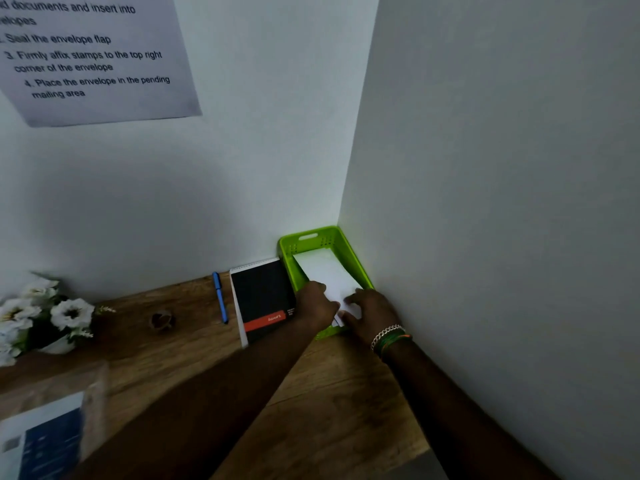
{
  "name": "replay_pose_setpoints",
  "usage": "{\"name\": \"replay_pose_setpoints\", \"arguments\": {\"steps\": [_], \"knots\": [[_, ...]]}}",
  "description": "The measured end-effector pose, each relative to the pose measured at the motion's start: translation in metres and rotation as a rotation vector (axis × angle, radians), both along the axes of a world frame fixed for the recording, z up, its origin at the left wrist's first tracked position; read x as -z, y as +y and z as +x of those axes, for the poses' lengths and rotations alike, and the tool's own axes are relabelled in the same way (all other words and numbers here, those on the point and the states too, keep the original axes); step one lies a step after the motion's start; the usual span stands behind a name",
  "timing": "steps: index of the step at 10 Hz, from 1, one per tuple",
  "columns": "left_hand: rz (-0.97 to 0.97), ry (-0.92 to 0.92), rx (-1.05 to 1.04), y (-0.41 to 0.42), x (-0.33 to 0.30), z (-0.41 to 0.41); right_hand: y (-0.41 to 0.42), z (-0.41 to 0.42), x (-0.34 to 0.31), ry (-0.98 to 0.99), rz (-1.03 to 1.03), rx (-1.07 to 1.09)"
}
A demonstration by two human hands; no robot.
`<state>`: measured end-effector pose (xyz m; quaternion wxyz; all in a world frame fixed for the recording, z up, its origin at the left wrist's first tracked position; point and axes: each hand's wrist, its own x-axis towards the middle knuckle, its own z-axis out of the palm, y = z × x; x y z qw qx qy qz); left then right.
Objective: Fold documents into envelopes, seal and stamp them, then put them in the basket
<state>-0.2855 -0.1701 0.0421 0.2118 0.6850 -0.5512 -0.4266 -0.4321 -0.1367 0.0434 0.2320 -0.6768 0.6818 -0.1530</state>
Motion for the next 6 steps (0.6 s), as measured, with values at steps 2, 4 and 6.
{"name": "replay_pose_setpoints", "arguments": {"steps": [2,4,6], "knots": [[0.019,-0.018,0.091,0.007,0.001,-0.001,0.005,0.004,0.001,0.174,-0.003,-0.016],[-0.077,-0.030,0.149,0.024,-0.015,0.013,0.009,0.013,-0.002,0.203,-0.048,-0.007],[-0.278,0.020,0.107,0.067,-0.045,0.065,0.024,0.043,-0.017,0.166,-0.181,-0.106]]}}
